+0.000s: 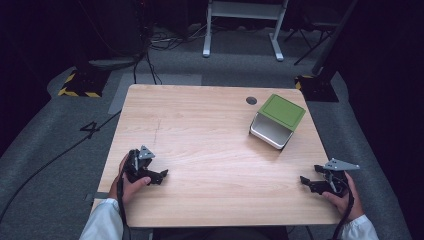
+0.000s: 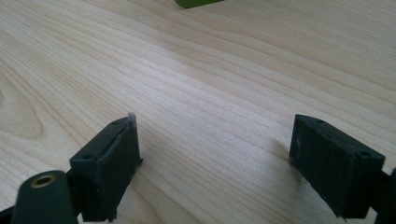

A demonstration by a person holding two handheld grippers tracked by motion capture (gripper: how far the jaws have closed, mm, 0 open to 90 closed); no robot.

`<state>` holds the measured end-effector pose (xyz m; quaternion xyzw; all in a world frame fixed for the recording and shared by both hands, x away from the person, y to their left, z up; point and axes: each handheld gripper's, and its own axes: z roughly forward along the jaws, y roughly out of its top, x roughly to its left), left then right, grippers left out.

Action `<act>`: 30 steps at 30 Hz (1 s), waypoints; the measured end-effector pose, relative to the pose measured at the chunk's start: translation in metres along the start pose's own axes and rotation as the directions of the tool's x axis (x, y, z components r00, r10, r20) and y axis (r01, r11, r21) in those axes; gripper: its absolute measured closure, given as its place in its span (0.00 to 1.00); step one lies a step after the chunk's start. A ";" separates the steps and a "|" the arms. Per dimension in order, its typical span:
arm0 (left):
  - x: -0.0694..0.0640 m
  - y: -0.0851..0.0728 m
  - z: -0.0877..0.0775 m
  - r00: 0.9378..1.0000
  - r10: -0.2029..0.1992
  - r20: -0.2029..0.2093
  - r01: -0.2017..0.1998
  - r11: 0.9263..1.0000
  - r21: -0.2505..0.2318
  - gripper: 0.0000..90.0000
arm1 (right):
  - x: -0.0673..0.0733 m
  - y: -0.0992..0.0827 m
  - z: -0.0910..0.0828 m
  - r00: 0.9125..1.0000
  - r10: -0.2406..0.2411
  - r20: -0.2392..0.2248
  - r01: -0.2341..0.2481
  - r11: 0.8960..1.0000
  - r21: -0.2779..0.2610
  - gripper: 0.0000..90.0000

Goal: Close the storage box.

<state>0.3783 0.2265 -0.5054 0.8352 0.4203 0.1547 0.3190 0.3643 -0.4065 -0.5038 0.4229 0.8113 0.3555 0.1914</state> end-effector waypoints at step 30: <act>0.001 -0.001 0.000 1.000 0.005 0.007 -0.005 1.000 -0.001 0.00 | 0.000 0.001 0.001 1.000 0.003 0.002 -0.003 1.000 0.001 0.17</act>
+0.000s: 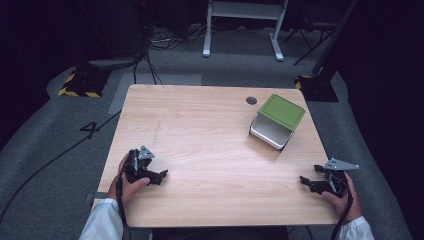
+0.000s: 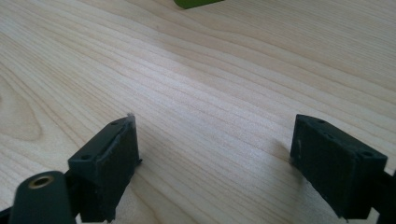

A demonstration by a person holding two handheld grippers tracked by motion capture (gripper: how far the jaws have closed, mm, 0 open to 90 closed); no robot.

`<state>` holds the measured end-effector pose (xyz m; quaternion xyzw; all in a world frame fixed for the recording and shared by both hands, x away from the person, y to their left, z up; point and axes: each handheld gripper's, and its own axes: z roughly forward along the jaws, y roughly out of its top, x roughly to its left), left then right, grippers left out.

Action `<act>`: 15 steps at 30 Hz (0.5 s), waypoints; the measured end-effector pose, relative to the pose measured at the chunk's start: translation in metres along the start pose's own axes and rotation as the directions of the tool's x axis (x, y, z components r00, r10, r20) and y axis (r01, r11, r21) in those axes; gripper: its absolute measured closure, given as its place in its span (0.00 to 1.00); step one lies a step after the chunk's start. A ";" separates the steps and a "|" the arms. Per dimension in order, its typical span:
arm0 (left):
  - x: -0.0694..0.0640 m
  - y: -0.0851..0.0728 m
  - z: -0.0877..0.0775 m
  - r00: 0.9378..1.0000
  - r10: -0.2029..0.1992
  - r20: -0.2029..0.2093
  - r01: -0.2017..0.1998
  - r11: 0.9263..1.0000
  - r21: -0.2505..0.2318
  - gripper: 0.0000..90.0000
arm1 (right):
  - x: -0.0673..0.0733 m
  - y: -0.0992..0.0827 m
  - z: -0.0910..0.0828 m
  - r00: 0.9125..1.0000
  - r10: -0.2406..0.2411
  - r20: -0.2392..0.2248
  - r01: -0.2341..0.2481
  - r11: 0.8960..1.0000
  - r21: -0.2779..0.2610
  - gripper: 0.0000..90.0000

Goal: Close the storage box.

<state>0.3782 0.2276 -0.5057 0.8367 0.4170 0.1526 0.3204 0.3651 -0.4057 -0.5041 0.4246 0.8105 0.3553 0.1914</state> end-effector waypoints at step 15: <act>0.000 0.000 0.000 1.000 0.003 0.002 -0.003 1.000 0.001 0.00 | 0.000 0.000 0.000 1.000 0.001 0.000 -0.001 1.000 0.000 0.17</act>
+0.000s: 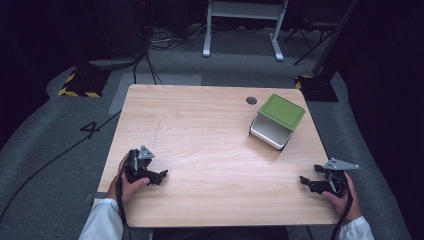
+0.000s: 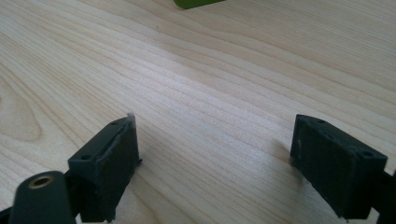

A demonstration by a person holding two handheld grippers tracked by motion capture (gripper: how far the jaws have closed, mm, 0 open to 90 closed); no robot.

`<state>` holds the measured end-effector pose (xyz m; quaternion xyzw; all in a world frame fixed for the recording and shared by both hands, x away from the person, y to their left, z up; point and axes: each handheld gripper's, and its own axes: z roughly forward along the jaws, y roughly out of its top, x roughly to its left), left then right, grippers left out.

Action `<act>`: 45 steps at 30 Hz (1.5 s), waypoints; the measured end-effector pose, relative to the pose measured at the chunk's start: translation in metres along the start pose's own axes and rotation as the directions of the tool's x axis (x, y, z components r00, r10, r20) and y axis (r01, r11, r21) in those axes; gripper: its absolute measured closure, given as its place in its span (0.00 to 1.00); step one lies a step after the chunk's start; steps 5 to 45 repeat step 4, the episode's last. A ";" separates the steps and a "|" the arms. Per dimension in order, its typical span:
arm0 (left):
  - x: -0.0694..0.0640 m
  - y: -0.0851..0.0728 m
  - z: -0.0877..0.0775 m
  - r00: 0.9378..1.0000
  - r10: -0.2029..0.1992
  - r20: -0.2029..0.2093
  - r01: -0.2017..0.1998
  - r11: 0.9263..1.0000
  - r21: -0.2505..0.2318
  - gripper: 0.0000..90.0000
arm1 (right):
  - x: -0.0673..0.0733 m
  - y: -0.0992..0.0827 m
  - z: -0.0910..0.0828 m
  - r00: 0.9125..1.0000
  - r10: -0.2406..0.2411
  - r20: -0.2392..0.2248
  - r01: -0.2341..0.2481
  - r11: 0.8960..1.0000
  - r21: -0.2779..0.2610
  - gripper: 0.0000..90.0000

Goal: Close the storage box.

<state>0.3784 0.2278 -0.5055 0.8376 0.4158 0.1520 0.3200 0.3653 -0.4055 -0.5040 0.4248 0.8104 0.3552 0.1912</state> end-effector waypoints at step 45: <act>0.000 0.000 0.000 1.000 -0.001 -0.001 0.001 1.000 0.000 0.00 | 0.000 0.000 0.000 1.000 0.000 0.000 0.000 1.000 0.000 0.17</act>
